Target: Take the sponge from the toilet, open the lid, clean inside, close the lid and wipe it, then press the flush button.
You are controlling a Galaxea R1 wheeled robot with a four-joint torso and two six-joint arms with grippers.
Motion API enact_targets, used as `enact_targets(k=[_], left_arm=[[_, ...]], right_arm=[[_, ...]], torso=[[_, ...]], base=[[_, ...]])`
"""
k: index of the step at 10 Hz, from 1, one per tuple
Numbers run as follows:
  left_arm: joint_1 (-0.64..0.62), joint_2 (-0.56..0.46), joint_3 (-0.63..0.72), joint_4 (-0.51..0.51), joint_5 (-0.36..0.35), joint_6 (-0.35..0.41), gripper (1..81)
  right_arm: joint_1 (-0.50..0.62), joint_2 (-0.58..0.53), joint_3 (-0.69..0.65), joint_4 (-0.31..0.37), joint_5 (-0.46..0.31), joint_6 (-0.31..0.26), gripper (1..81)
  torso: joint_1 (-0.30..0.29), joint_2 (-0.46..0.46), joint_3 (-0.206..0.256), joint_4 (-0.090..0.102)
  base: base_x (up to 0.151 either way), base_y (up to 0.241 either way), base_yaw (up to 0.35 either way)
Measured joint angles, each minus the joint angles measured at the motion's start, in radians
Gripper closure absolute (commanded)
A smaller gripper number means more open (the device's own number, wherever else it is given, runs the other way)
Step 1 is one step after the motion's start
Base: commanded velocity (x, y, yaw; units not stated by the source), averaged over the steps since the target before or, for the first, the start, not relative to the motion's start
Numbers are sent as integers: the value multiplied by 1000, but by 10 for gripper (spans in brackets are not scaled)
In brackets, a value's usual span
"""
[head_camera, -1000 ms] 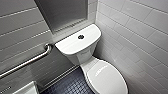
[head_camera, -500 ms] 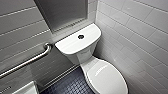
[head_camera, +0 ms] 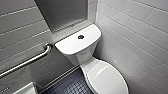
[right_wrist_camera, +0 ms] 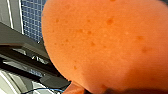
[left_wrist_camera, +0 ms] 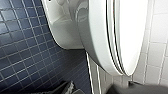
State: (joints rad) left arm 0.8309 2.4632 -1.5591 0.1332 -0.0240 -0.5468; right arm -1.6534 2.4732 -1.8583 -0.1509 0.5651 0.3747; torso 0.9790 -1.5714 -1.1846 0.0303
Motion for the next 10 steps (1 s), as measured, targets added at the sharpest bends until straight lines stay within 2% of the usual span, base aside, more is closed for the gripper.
enact_targets(k=[1,4,7,10], left_arm=[[-13,7,0,-3,2,0,10],[-32,15,17,-8,2,0,10],[-54,101,-37,-18,1,-9,10],[-114,195,-106,-26,2,-54,10]], right_arm=[[0,0,0,0,-2,0,811],[4,4,-2,0,-5,1,811],[5,6,-2,0,-7,0,811],[5,8,-8,0,-7,1,811]], torso=[[22,-35,0,0],[38,-62,0,0],[38,-61,0,0],[38,-61,0,0]], base=[[0,0,0],[0,0,0],[0,0,0],[0,0,0]])
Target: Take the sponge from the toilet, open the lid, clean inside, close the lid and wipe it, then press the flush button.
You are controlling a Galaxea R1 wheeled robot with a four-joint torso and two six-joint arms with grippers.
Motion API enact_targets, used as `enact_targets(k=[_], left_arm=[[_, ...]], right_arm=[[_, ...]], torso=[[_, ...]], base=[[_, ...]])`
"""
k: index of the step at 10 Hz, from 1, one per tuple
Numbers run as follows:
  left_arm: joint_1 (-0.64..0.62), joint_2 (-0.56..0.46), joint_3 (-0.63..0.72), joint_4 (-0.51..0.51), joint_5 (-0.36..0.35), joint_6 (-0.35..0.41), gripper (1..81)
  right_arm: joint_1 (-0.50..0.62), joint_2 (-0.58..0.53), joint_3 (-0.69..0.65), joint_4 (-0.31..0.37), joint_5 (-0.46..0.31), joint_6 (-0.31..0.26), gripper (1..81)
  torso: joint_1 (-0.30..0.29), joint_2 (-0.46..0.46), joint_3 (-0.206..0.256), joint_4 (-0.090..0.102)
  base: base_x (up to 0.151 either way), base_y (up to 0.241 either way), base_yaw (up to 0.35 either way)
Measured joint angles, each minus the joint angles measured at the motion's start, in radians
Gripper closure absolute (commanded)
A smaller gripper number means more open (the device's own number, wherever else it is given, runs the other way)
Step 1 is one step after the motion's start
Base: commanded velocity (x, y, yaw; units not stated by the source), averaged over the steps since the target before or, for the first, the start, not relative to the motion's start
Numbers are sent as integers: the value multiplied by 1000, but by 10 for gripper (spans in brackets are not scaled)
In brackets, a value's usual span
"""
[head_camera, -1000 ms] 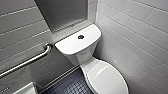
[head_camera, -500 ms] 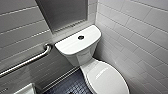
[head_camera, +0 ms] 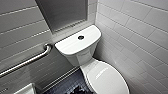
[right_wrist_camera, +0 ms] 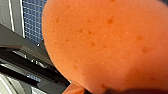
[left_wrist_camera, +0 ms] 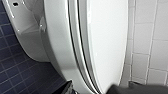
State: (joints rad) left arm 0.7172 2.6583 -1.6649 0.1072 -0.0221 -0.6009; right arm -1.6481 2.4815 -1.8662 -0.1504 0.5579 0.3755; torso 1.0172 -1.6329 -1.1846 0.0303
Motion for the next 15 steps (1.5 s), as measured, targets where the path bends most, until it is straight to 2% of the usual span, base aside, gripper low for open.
enact_targets(k=[3,7,15], left_arm=[[-21,44,-67,-4,1,-16,10],[-35,93,-108,-20,-2,-98,10],[-36,176,-164,-24,-7,-105,10]], right_arm=[[3,6,-10,1,0,0,811],[15,12,-14,3,-1,1,811],[22,15,-15,3,-5,2,811]], torso=[[0,0,0,0],[0,0,0,0],[0,0,0,0]], base=[[0,0,0],[0,0,0],[0,0,0]])
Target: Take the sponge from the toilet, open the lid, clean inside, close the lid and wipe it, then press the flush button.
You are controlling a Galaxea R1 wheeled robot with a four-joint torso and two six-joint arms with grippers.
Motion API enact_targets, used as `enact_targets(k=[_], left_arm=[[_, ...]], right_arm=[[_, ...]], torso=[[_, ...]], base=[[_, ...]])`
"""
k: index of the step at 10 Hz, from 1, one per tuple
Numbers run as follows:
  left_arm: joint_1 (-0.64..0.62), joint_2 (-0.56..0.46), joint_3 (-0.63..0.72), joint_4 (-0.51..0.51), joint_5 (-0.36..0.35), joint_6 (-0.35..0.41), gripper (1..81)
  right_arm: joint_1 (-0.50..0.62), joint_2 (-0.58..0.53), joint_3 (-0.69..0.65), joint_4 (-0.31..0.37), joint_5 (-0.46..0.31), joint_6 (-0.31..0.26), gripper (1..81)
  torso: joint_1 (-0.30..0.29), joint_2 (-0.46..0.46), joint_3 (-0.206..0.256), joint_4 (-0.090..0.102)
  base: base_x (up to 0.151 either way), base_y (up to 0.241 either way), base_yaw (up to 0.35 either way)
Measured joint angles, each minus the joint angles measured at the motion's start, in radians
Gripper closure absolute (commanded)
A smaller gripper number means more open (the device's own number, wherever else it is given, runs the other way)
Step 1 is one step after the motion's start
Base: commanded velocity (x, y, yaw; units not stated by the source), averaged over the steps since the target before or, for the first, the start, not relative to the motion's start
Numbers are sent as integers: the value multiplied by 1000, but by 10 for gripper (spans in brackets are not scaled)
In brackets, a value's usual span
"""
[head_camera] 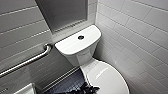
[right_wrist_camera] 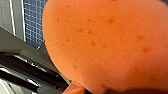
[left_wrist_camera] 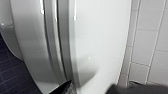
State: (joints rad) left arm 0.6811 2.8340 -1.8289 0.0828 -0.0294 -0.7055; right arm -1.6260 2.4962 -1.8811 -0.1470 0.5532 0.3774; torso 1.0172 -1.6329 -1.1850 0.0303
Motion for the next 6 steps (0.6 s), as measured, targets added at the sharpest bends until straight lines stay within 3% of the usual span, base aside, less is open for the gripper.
enact_targets(k=[6], left_arm=[[0,57,-94,-8,1,-26,10]], right_arm=[[14,3,-1,1,-3,8,811]], torso=[[0,0,0,1]], base=[[0,0,0]])
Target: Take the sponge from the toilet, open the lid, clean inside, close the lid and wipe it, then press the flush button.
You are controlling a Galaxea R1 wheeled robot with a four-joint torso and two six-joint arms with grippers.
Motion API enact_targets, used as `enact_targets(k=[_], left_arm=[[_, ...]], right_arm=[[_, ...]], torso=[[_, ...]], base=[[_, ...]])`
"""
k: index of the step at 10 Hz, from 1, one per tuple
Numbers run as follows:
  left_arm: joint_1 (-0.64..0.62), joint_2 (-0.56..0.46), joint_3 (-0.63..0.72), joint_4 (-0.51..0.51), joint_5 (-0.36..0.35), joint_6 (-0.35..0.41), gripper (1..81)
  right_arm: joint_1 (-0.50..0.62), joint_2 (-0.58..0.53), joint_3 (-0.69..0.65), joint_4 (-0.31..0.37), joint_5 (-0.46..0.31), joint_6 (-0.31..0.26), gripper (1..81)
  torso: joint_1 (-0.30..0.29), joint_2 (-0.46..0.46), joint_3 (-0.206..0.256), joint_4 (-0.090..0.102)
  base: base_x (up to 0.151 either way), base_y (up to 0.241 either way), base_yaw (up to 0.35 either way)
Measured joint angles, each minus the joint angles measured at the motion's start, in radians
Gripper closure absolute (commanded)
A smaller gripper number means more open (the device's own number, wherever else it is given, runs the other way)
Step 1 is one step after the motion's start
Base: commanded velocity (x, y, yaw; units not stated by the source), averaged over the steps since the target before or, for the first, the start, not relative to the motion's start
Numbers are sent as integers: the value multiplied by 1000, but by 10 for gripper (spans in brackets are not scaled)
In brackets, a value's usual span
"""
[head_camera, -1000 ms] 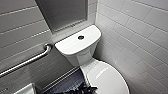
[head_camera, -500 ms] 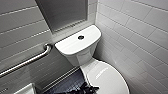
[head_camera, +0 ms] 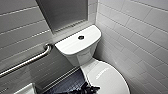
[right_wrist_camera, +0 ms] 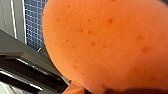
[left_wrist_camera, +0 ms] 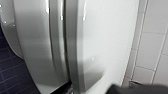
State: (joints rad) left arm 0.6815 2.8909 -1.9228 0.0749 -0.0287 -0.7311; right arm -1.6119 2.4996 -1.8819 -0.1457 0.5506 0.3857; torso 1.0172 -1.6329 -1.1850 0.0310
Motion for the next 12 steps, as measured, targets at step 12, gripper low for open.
enact_targets(k=[12], left_arm=[[94,60,-71,85,-223,11,10]], right_arm=[[9,23,-51,0,-2,27,811]], torso=[[0,-1,0,2]], base=[[0,0,0]])
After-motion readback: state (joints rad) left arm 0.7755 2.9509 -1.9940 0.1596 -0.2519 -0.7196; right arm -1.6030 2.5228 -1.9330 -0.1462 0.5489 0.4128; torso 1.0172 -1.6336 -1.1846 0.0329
